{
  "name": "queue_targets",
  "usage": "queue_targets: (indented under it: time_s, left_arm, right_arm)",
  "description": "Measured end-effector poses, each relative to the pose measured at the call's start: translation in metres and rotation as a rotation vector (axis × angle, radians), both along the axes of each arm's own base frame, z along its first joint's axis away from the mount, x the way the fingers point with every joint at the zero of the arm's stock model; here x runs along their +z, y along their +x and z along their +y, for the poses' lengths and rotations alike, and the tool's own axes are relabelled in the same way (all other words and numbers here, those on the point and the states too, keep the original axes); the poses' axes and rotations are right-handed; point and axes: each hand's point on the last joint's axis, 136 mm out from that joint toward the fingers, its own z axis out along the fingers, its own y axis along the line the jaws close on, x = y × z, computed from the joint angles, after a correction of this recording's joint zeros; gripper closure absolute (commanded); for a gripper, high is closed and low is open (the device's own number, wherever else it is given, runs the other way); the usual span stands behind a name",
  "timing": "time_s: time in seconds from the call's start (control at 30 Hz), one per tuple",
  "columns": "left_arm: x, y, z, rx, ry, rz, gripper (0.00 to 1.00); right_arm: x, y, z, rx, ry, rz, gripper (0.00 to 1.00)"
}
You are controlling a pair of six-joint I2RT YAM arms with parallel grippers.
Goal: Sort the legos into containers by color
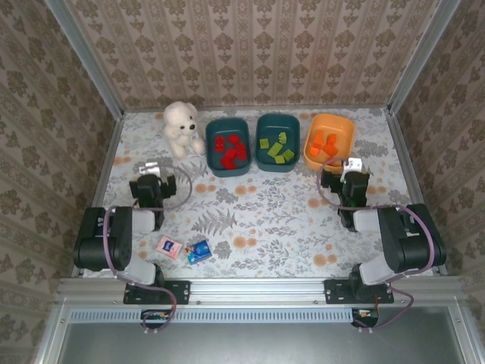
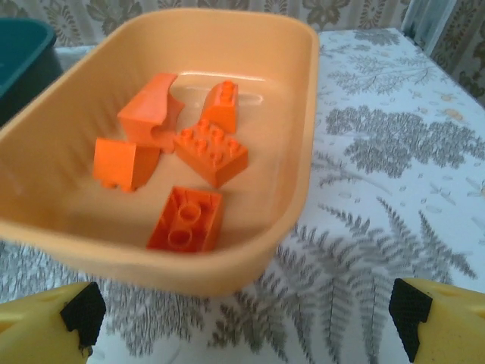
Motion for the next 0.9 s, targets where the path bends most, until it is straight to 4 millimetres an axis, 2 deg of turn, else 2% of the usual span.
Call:
queue_targets:
  time_s: [0.07,0.1,0.23,0.3,0.9]
  left_arm:
    - [-0.012,-0.009,-0.001,-0.009,0.006,0.032,0.00]
    - [-0.012,-0.007,-0.002,-0.013,0.007,0.031,0.00]
    - [0.012,0.013,-0.002,-0.021,-0.006,-0.049,0.00]
    - [0.018,0.016,-0.001,-0.020,-0.009,-0.073,0.00]
    - [0.019,0.016,-0.003,-0.028,-0.012,-0.074,0.00]
  right_arm:
    - [-0.010,-0.008,0.001,0.008,-0.001,0.020,0.00]
    - [-0.011,-0.008,0.001,0.012,-0.002,0.021,0.00]
    - [0.007,0.008,0.002,0.011,0.001,-0.025,0.00]
    - [0.014,0.014,0.002,0.011,0.001,-0.044,0.00]
    - [0.015,0.014,0.005,0.020,-0.006,-0.043,0.00]
